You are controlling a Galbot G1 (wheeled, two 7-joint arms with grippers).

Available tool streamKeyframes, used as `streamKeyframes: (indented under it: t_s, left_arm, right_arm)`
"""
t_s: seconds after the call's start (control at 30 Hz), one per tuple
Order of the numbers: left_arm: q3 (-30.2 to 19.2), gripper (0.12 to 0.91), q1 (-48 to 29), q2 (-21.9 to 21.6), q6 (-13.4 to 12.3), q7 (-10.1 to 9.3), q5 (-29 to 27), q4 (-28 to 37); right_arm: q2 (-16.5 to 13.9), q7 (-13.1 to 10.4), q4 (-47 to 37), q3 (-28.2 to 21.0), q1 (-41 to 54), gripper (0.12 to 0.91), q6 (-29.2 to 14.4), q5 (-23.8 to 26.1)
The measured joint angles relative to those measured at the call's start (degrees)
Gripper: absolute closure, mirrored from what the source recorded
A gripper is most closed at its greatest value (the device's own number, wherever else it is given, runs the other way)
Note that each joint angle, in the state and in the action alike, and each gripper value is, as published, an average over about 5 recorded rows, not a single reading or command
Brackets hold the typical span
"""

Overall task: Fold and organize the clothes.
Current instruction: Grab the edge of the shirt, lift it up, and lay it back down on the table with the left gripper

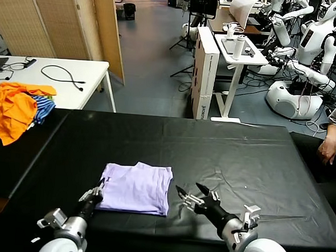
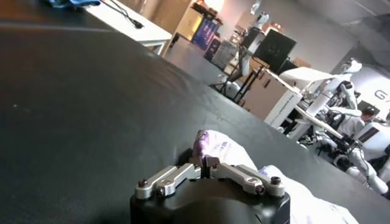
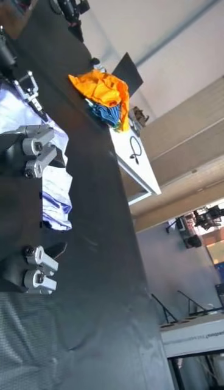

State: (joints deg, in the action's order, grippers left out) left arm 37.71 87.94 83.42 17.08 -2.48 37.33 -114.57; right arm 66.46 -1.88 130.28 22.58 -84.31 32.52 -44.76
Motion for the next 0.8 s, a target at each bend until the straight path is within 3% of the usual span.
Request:
streamKeyframes:
  t_s: [0.37,0.8]
  left_arm:
    - [4.17,0.853,0.46,-5.74,-0.5,0.46,-16.69,-2.65]
    - [16.79,0.853,4.88,-22.41,0.41,0.4,-17.28,-6.28]
  right_arm:
    - [0.0,-0.38,-1.04,1.46,0.57,0.118,-0.03,0.02]
    - [0.85,-0.75,-3.28,0.37,2.15,0.118,-0.01,-0.04]
